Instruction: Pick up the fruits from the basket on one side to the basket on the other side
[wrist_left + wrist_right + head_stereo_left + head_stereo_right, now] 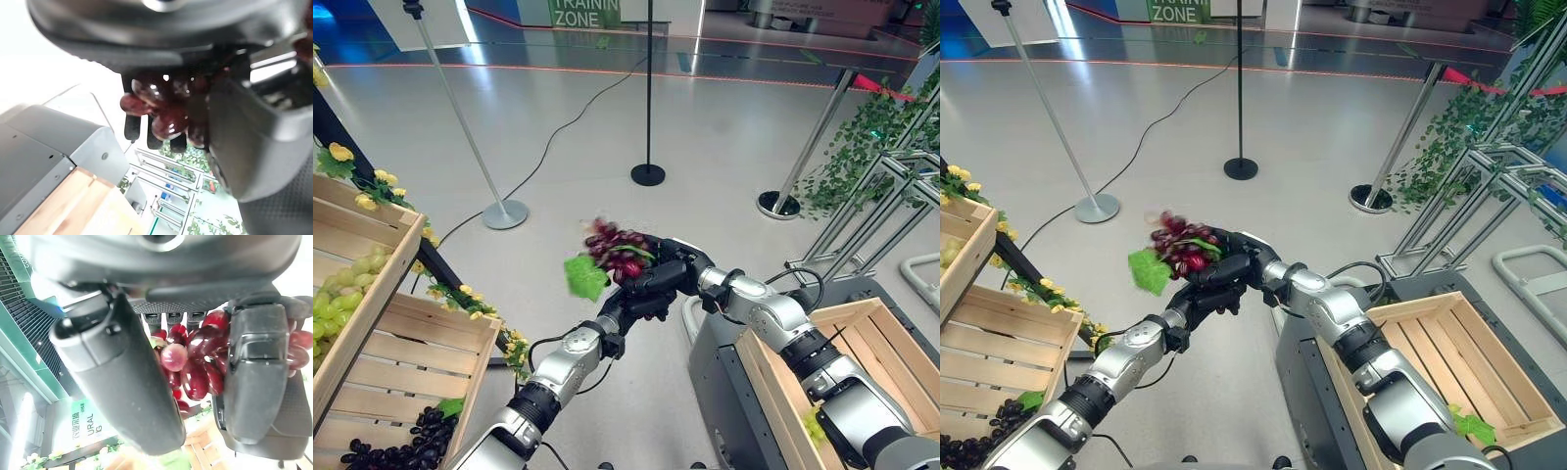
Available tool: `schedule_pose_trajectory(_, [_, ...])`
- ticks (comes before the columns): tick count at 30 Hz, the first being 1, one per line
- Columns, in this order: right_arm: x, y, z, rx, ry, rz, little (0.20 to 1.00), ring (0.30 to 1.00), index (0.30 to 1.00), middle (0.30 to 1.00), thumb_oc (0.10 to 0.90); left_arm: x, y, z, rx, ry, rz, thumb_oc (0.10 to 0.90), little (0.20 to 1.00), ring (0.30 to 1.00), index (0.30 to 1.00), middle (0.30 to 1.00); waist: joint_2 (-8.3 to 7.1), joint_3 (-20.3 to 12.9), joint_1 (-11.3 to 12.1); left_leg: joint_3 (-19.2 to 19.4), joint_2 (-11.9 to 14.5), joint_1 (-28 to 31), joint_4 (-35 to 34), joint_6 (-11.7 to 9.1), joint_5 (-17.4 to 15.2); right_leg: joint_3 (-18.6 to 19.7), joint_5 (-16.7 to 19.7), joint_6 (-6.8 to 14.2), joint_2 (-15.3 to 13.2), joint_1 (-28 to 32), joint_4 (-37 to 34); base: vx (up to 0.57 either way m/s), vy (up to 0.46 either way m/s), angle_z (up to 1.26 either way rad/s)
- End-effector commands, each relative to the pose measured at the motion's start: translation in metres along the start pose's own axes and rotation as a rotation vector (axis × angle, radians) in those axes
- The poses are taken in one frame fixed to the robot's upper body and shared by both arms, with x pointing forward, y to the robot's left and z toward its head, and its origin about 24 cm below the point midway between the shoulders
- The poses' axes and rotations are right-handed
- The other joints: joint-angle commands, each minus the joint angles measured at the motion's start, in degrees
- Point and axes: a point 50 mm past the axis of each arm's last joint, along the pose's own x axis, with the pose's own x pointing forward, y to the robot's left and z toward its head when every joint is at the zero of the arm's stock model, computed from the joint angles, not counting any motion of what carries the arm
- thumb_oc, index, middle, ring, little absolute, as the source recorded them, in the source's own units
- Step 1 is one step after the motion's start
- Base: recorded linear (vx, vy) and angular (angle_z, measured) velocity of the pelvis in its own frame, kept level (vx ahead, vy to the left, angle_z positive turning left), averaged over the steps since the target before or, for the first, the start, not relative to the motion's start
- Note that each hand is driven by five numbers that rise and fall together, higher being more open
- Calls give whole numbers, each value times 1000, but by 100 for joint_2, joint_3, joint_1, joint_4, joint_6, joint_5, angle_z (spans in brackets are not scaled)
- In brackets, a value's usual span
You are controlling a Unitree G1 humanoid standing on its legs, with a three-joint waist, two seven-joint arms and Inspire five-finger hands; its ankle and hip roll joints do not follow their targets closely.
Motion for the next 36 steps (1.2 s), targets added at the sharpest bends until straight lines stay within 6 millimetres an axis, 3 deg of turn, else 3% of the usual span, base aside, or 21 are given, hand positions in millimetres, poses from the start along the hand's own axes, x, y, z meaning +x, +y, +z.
schedule_pose_trajectory(1, [2,0,29,-163,-59,26,900,900,900,900,800,12,0,89,-25,-395,-4,400,300,300,300,300,-147,-405,6,176,-121,-89,3,-28,-128,307,-96,76,-219,289,9,0,0,0])
schedule_pose_trajectory(7, [-8,-13,43,-452,23,6,900,900,900,900,800,10,6,90,-19,-397,18,400,300,300,300,300,-189,-392,-17,177,-120,-91,3,-34,-121,320,-91,75,-218,290,9,0,0,0])
schedule_pose_trajectory(14, [-26,-30,68,-592,38,-26,900,900,900,900,800,5,20,92,34,-402,73,400,300,300,300,300,-241,-361,-66,206,-100,-81,3,-43,-117,348,-86,81,-203,290,9,-3,-4,-1])
schedule_pose_trajectory(22, [-43,-28,90,-383,-244,-24,900,900,900,900,800,-3,35,86,44,-409,127,400,300,300,300,300,-210,-322,-124,215,-69,-69,3,-53,-137,393,-104,86,-187,293,9,0,-3,-4])
schedule_pose_trajectory(27, [-59,-25,100,-196,-509,-26,900,900,900,900,800,-8,41,70,37,-394,153,400,300,300,300,300,-166,-317,-128,233,-77,-43,3,-44,-195,393,-149,93,-194,315,9,0,0,0])
schedule_pose_trajectory(32, [-68,-24,91,-96,-628,-56,900,900,900,900,800,-12,45,63,46,-386,174,400,300,300,300,300,-105,-329,-119,237,-118,-32,3,-15,-226,362,-187,115,-239,336,28,28,35,0])
schedule_pose_trajectory(35, [-70,-26,76,-40,-639,-88,900,900,900,900,800,-16,47,60,62,-385,183,400,300,300,300,300,-60,-313,-81,187,-168,-30,3,49,-225,328,-259,128,-294,330,173,24,48,1])
schedule_pose_trajectory(36, [-69,-26,65,-16,-626,-102,900,900,900,900,800,-18,47,60,69,-384,184,400,300,300,300,300,-19,-288,-55,125,-209,-51,17,124,-204,314,-384,151,-348,234,567,2,72,2])
